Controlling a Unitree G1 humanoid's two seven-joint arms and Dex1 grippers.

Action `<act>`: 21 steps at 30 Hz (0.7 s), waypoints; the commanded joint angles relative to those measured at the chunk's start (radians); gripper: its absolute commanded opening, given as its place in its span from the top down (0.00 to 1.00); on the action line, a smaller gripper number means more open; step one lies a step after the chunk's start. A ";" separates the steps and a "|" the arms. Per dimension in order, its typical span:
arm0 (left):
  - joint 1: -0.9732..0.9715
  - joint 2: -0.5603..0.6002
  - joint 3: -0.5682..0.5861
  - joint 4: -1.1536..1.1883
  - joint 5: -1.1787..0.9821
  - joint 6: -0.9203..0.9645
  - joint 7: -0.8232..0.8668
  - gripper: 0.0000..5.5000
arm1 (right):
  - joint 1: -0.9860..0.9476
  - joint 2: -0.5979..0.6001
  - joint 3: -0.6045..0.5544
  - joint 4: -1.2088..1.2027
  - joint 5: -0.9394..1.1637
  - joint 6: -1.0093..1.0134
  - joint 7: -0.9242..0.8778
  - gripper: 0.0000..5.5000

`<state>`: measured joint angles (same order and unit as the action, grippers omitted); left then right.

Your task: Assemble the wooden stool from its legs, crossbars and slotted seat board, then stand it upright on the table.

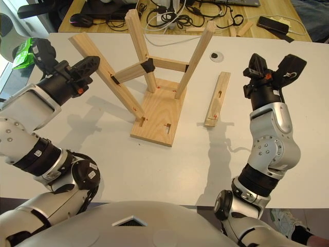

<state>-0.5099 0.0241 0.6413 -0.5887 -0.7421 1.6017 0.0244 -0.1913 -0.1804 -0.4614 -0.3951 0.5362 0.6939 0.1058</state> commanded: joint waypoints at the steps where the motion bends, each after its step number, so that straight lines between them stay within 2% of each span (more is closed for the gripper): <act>1: 0.048 0.036 -0.051 -0.030 -0.070 0.013 0.037 0.81 | 0.012 -0.004 -0.002 0.000 0.025 -0.012 -0.005 1.00; 10: 0.087 0.159 -0.190 -0.076 -0.067 0.012 0.085 0.81 | 0.025 -0.015 -0.005 0.001 0.042 -0.033 -0.018 1.00; 15: 0.082 0.174 -0.232 -0.099 0.008 -0.003 0.095 0.81 | 0.034 -0.028 0.004 0.009 0.036 -0.043 -0.010 1.00; 21: 0.088 0.210 -0.345 -0.091 0.074 -0.059 0.063 0.81 | 0.035 -0.051 0.008 0.028 0.031 -0.055 -0.006 1.00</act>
<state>-0.4482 0.2005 0.3245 -0.6904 -0.7185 1.5317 0.0784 -0.1608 -0.2144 -0.4553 -0.3767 0.5668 0.6471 0.0977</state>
